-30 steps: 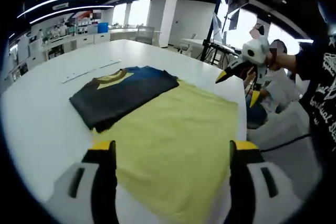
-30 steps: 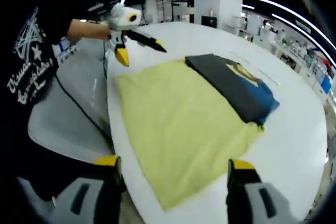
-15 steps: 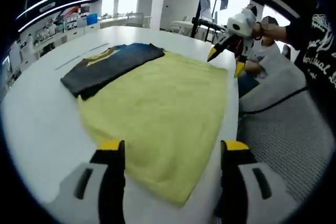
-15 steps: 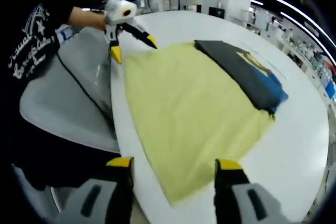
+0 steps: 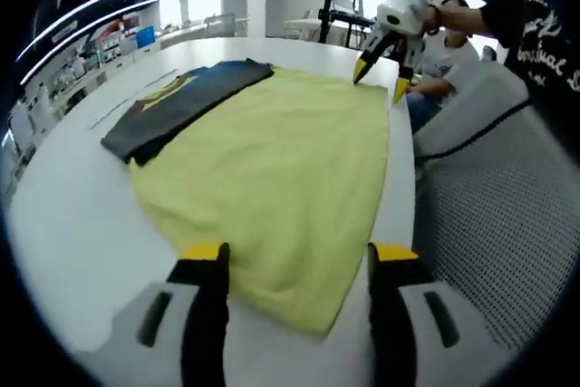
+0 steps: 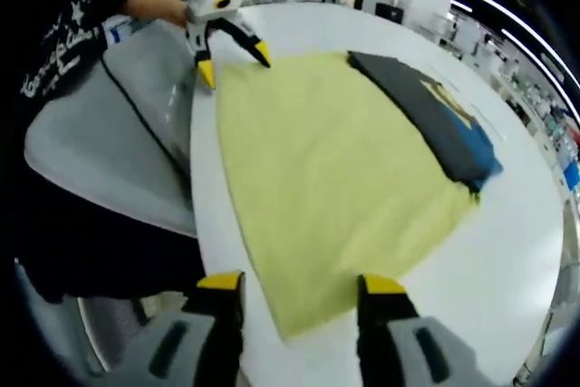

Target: Fold the garment on the visible template until the final outline fits inside the template.

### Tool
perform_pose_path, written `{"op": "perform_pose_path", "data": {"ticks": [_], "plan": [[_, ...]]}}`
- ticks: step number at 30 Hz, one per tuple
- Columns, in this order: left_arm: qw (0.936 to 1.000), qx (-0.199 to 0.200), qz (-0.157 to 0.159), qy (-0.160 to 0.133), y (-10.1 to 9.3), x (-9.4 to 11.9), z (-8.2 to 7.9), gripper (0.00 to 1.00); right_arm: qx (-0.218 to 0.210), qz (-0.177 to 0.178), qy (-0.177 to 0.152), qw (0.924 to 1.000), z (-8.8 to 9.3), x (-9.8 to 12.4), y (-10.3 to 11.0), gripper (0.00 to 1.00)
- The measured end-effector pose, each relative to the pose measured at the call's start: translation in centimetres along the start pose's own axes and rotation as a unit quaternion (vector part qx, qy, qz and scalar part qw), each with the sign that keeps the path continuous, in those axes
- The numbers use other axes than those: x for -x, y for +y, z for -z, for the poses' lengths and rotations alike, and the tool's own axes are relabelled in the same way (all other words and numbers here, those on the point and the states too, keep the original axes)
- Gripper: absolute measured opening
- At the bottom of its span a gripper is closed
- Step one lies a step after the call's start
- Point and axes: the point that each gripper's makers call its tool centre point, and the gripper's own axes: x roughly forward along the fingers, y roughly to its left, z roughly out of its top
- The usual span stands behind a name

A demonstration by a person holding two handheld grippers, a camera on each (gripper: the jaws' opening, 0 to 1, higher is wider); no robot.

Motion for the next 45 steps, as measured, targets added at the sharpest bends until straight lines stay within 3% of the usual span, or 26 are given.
{"op": "perform_pose_path", "data": {"ticks": [6,10,17,23,31,35,43,45], "plan": [[0.9998,-0.016,0.006,0.006,-0.1,0.0,0.1,0.55,-0.002,-0.008,-0.003,1.0000,0.1,-0.1,-0.1,0.41],[0.9997,-0.019,0.008,0.010,-0.1,0.1,0.2,0.52,-0.002,-0.009,-0.003,1.0000,0.2,-0.1,-0.5,0.34],[0.9992,-0.029,0.017,0.020,0.0,0.2,0.2,0.41,0.001,-0.014,-0.001,0.9999,0.1,-0.1,-0.9,0.19],[0.9979,-0.049,0.030,0.029,-0.7,0.3,0.1,0.26,-0.006,0.003,0.001,1.0000,0.3,-0.1,-1.9,0.04],[0.9975,-0.050,0.036,0.034,-0.7,0.3,0.3,0.17,-0.008,0.006,0.000,0.9999,0.2,-0.1,-2.0,0.01],[0.9982,-0.034,0.025,0.042,0.1,0.3,0.3,0.06,-0.007,0.007,0.000,1.0000,0.1,0.0,-2.0,0.00],[0.9983,-0.026,0.027,0.044,-0.4,0.9,0.3,0.04,-0.019,0.003,-0.016,0.9997,-0.1,0.3,-1.3,0.00],[0.9984,0.006,0.034,0.044,-0.7,1.3,0.4,0.04,-0.021,0.000,-0.019,0.9996,-0.1,0.4,-1.0,0.00]]}}
